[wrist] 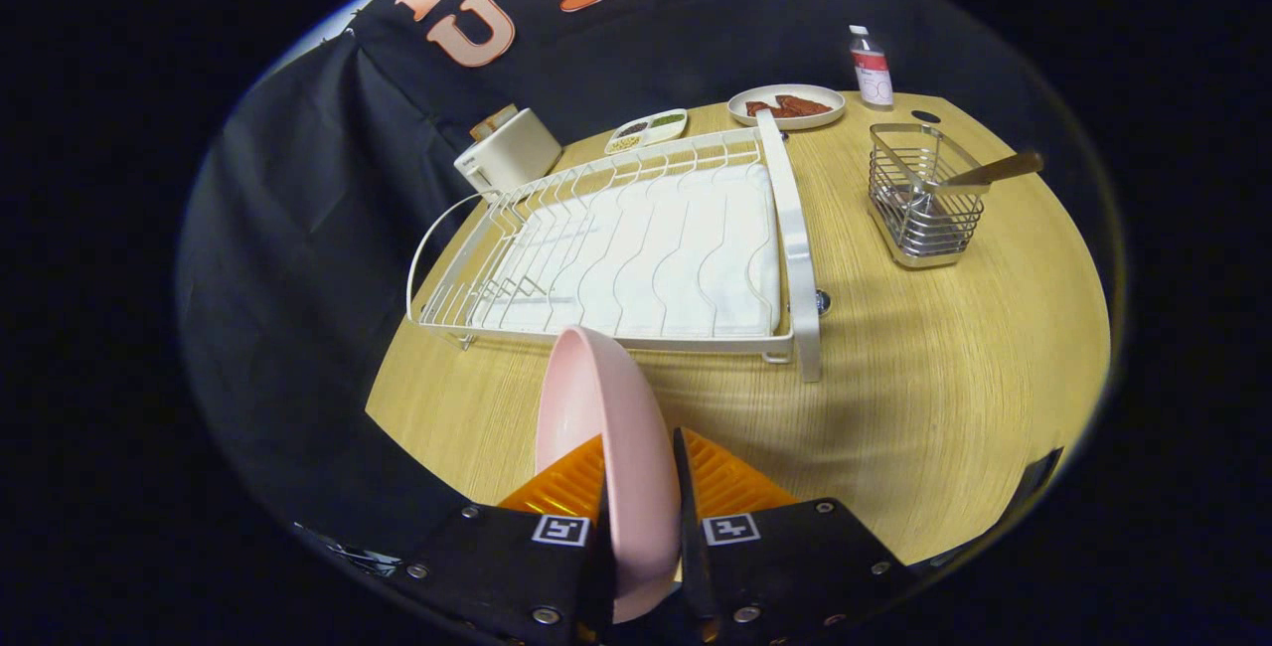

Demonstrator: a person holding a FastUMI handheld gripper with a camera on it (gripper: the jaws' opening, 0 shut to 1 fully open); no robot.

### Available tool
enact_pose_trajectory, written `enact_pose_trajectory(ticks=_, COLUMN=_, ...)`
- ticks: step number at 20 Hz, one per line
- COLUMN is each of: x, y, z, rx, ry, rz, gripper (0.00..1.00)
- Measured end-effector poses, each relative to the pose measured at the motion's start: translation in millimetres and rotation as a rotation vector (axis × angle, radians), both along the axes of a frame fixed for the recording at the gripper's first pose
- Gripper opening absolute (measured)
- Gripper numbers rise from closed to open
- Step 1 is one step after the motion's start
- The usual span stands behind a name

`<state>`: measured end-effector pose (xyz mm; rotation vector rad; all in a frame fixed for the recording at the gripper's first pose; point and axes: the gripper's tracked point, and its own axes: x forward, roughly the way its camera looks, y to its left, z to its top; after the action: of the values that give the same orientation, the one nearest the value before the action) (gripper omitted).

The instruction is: Take the plate from the dish rack, then take the spoon from the basket and place it into the plate.

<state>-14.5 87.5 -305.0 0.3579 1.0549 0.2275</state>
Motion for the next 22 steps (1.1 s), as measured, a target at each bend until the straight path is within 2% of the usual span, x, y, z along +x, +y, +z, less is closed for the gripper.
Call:
enact_pose_trajectory(ticks=6, x=-4.2, y=-13.0, z=-23.2, rx=-0.027, ry=0.001, rz=0.044, gripper=0.4)
enact_pose_trajectory(ticks=10, x=-0.8, y=-16.9, z=-30.4, rx=-0.01, ry=0.011, rz=0.035, gripper=0.48)
enact_pose_trajectory(ticks=12, x=2.9, y=-25.7, z=-35.4, rx=-0.044, ry=0.004, rz=0.018, gripper=0.48)
enact_pose_trajectory(ticks=14, x=8.2, y=-55.6, z=-44.8, rx=-0.197, ry=-0.017, rz=-0.003, gripper=0.51)
enact_pose_trajectory(ticks=17, x=10.1, y=-52.6, z=-39.0, rx=-0.161, ry=-0.032, rz=-0.013, gripper=0.51)
enact_pose_trajectory(ticks=22, x=20.9, y=-83.2, z=-21.4, rx=-0.189, ry=-0.125, rz=-0.083, gripper=0.58)
